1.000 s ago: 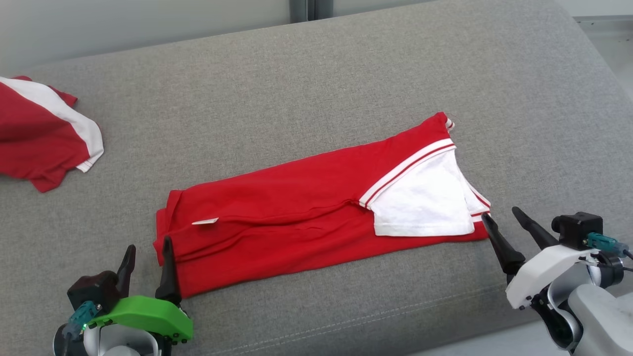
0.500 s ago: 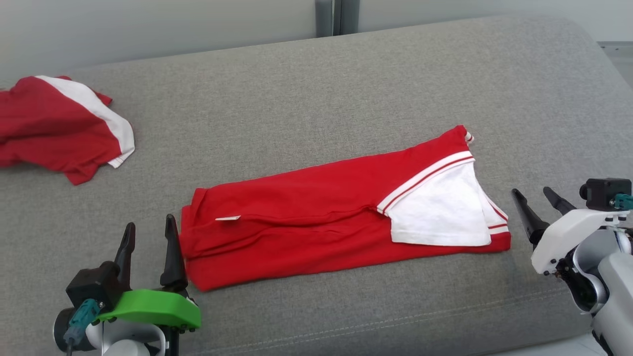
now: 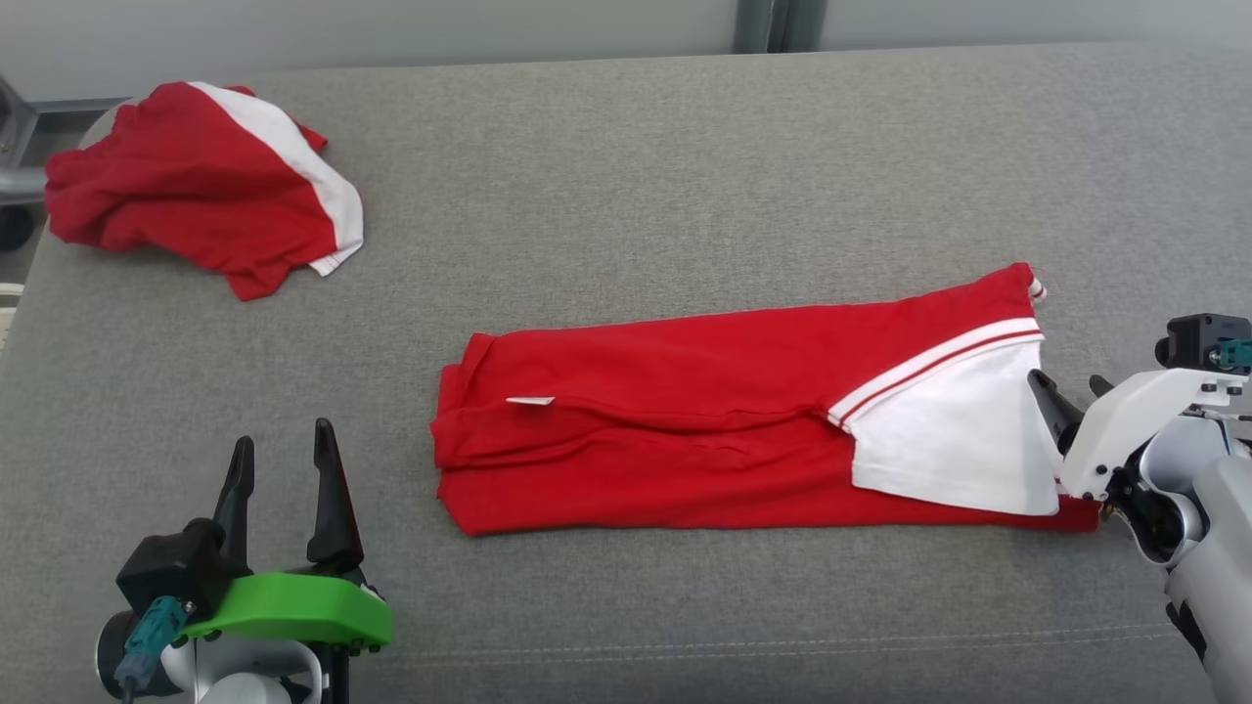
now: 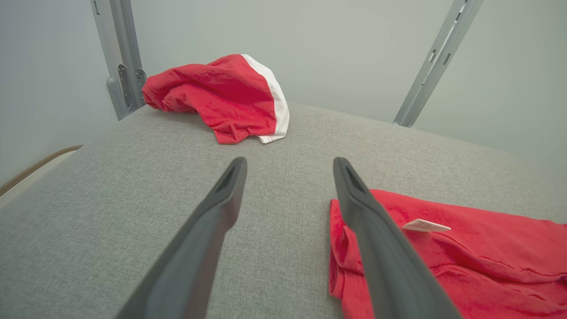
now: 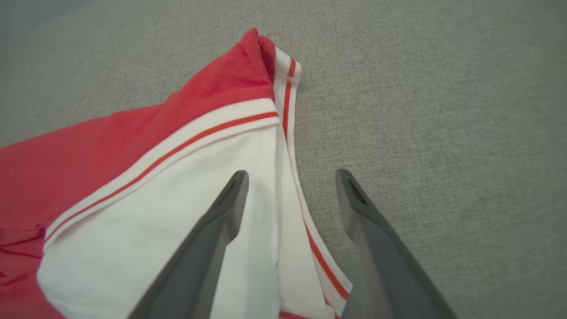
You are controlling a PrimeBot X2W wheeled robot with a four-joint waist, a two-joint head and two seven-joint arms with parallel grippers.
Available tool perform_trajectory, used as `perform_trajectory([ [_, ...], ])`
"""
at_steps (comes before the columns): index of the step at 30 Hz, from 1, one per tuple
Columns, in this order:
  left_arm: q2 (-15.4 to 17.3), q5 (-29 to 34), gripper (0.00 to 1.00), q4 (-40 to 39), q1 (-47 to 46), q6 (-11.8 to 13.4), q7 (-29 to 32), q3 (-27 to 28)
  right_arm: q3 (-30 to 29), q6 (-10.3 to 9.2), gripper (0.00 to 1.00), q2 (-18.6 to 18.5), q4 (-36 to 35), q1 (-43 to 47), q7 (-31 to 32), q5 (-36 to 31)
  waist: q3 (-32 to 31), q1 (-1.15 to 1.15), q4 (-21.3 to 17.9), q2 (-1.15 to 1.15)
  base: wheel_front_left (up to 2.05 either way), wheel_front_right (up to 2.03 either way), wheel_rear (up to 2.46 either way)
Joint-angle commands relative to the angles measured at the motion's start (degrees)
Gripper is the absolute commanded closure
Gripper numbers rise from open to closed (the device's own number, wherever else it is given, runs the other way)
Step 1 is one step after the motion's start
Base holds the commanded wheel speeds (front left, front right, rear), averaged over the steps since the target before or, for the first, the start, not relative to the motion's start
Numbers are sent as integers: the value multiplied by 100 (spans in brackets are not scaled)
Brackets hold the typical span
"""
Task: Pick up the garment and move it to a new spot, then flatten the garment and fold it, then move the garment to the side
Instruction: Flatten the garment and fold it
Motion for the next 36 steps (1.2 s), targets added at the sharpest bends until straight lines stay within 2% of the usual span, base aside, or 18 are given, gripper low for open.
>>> perform_trajectory([
  [1,-23,54,0,-19,19,-33,-17,21,-2,-6,0,19,117,-104,31,41,94,0,204,0,0,0,0],
  [15,-127,156,0,19,43,-126,-17,128,267,-3,0,212,1247,-443,437,142,123,0,537,0,0,0,0],
  [16,-133,160,0,16,47,-127,-17,140,313,-2,13,226,1267,-436,442,152,125,0,535,0,0,0,0],
  [17,-138,168,0,10,49,-124,-17,148,375,-2,53,250,1277,-433,451,150,126,0,530,0,0,0,0],
  [19,-139,189,0,-5,42,-129,-17,157,506,-1,93,253,1264,-446,422,108,126,0,509,0,0,0,0],
  [20,-132,208,0,-18,34,-132,-17,174,619,-3,100,243,1255,-471,383,76,127,0,472,0,0,0,0],
  [29,-107,236,0,-43,105,-106,-17,221,693,-10,100,67,1270,-742,-5,192,54,0,149,0,0,0,0],
  [36,-105,240,0,-82,175,-97,-16,217,706,-9,100,-357,1133,-850,-50,318,-77,0,-257,0,0,0,0],
])
